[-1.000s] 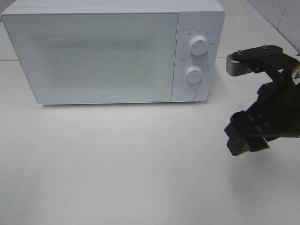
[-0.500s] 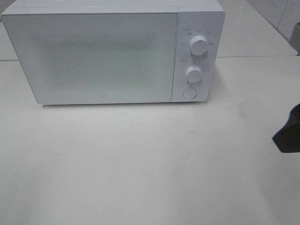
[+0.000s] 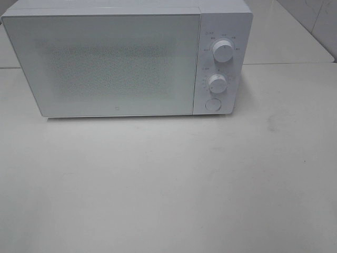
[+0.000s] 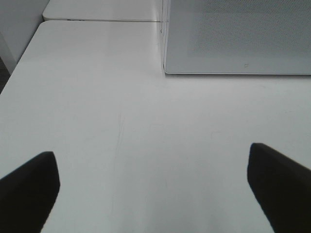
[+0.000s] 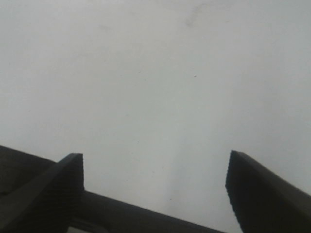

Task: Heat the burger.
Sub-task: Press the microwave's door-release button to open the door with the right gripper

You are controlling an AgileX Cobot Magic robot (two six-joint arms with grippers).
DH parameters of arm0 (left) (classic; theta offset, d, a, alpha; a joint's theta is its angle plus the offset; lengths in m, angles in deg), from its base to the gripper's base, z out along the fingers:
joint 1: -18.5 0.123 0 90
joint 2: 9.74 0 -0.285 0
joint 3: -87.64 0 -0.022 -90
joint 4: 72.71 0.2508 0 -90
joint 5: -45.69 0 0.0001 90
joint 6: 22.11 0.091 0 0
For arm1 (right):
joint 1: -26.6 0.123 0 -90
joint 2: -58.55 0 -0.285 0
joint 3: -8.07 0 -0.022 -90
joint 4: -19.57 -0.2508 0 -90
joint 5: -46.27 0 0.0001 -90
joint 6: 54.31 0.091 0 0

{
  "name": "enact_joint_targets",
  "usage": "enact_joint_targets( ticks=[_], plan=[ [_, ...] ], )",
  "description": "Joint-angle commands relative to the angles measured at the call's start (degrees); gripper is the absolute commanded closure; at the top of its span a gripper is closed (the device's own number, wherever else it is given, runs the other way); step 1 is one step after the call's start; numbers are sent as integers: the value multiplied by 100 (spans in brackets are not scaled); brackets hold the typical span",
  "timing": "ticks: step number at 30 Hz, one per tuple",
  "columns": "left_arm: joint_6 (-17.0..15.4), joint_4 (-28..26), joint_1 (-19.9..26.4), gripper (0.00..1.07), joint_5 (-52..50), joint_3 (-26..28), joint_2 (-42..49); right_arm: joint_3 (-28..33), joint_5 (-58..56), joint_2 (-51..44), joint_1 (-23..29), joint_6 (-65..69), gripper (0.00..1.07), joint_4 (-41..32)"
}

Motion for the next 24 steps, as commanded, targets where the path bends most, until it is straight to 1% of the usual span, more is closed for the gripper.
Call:
enact_joint_targets(
  ticks=[1, 2, 3, 5, 6, 7, 8, 9, 11, 12, 13, 14, 16, 24],
  plan=[
    [-34, -6, 11, 9, 6, -23, 149, 183, 23, -693, -344, -40, 32, 57],
    [-34, -6, 11, 9, 6, -23, 149, 281, 17, -1100, -464, -6, 32, 57],
    [-34, -6, 11, 9, 6, -23, 149, 281, 17, -1100, -464, -6, 32, 57],
    [-34, -6, 11, 9, 6, -23, 149, 378, 17, -1501, -573, 11, 32, 86],
    [-34, -6, 11, 9, 6, -23, 149, 470, 17, -1874, -676, 6, 32, 97],
    [-34, -6, 11, 9, 6, -23, 149, 470, 17, -1874, -676, 6, 32, 97],
    [-34, -6, 11, 9, 6, -23, 149, 567, 34, -2252, -739, -11, 32, 109],
    [-34, -6, 11, 9, 6, -23, 149, 567, 34, -2252, -739, -11, 32, 109],
    [-34, -6, 11, 9, 6, -23, 149, 728, 103, -2699, -791, -11, 32, 120],
    [-34, -6, 11, 9, 6, -23, 149, 728, 103, -2699, -791, -11, 32, 120],
    [-34, -6, 11, 9, 6, -23, 149, 865, 189, -2939, -791, -11, 32, 92],
    [-34, -6, 11, 9, 6, -23, 149, 865, 189, -2939, -791, -11, 32, 92],
    [-34, -6, 11, 9, 6, -23, 149, 1066, 407, -3151, -791, 23, 32, 74],
    [-34, 0, 11, 9, 6, -23, 109, 1077, 424, -3151, -791, 29, 32, 69]
  ],
)
